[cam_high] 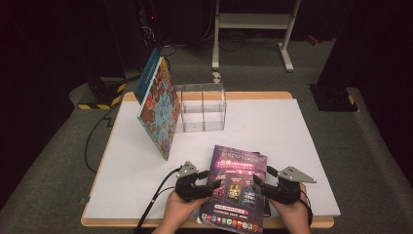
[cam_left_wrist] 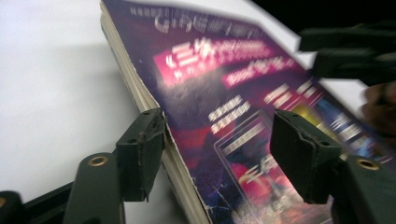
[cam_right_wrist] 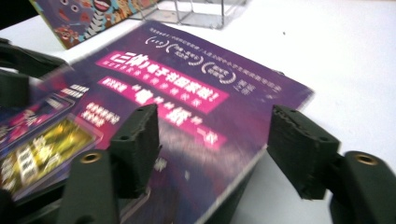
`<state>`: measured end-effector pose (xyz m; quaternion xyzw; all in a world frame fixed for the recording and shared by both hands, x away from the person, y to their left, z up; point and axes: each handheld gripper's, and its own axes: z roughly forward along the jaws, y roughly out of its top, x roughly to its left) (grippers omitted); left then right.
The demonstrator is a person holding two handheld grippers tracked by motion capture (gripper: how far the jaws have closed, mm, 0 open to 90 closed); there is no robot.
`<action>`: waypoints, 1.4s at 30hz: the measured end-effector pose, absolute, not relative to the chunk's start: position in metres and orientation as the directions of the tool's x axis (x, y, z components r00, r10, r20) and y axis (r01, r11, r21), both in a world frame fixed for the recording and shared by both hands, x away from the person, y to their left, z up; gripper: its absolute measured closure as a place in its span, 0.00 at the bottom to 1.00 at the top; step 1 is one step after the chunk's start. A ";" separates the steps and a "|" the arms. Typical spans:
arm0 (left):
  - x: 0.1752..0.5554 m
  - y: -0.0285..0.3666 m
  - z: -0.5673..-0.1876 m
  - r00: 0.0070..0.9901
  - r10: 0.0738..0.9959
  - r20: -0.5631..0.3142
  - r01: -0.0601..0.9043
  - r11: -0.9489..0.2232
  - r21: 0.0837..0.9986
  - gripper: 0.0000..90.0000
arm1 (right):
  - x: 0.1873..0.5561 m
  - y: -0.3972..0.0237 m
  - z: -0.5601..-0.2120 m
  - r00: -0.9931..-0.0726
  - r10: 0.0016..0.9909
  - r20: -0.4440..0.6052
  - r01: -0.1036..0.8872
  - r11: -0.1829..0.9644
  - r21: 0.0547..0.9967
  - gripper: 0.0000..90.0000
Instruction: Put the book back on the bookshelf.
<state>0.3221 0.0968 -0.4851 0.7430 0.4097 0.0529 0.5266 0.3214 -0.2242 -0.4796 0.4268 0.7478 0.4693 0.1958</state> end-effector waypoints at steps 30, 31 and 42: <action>0.319 0.090 -0.503 0.629 0.684 -0.370 0.549 -0.054 0.834 0.37 | 0.332 -0.228 -0.495 -0.478 0.815 0.327 0.619 0.048 0.784 0.25; 0.319 0.090 -0.503 0.629 0.684 -0.369 0.549 -0.055 0.834 0.37 | 0.333 -0.228 -0.494 -0.479 0.814 0.328 0.622 0.052 0.781 0.25; 0.342 0.086 -0.501 0.636 0.706 -0.310 0.523 -0.100 0.847 0.38 | 0.364 -0.221 -0.478 -0.483 0.846 0.227 0.627 0.153 0.764 0.33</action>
